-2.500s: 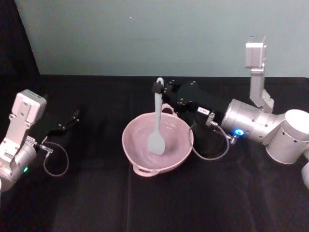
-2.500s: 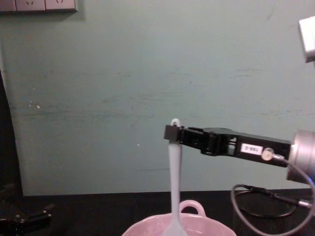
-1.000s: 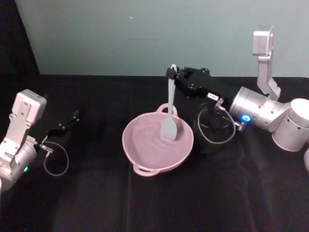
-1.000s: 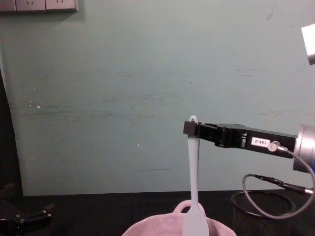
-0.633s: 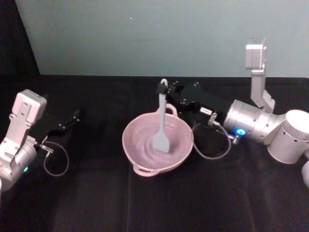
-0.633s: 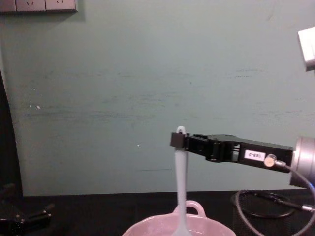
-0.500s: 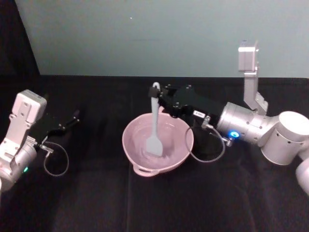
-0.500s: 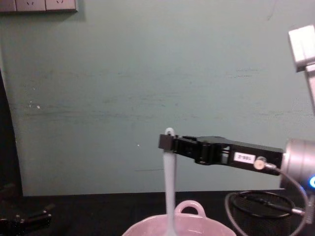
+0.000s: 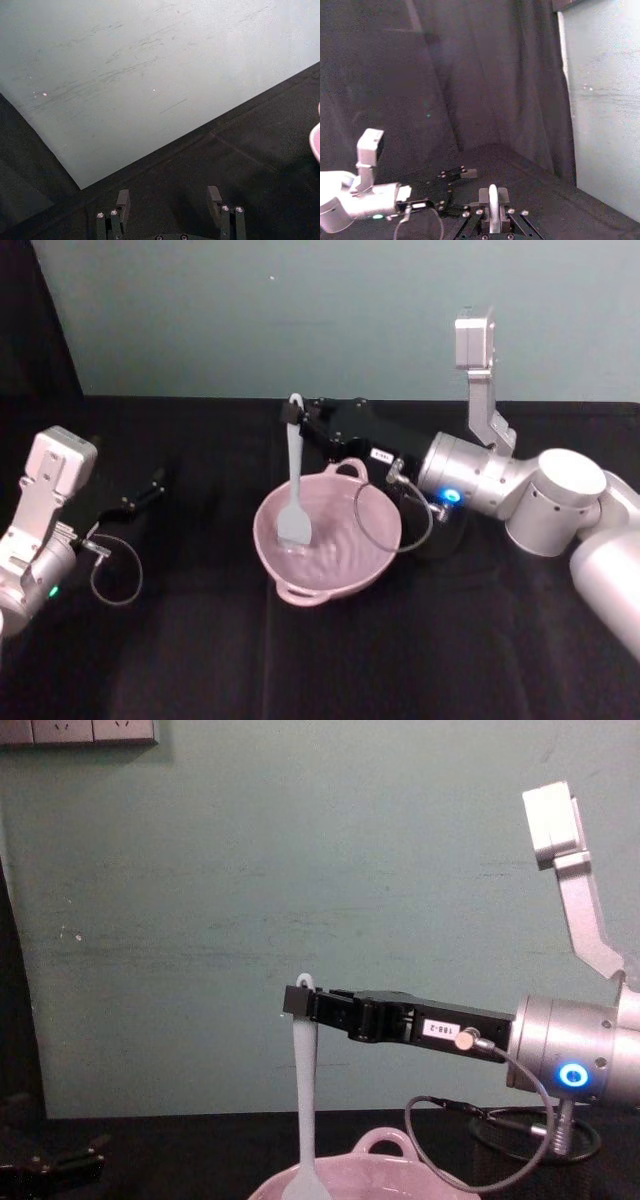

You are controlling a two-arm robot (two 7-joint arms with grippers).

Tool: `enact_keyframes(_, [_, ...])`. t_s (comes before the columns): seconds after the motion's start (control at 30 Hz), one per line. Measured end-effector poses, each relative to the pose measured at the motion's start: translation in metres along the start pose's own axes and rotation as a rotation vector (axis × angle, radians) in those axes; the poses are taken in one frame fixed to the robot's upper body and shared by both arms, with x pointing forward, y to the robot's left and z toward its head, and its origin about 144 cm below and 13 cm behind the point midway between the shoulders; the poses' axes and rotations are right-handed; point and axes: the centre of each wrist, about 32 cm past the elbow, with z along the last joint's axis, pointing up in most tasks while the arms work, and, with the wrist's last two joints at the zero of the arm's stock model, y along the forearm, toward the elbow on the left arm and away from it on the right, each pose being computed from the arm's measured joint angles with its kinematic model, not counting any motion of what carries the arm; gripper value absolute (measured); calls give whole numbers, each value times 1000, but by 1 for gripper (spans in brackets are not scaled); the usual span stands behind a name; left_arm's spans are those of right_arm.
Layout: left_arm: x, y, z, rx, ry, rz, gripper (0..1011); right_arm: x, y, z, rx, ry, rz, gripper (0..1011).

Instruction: Use the one hand to pick up the spoon and stir the clear water in the bowl.

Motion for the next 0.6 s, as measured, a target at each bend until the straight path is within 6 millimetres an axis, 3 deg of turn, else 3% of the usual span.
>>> enact_keyframes(0.23, [0,0,0,0,0,0,1011,15,-1,2,7,-2,-41,110])
enact_keyframes(0.6, [0,0,0,0,0,0,1011,22,-30,8,16,-18,-105,110])
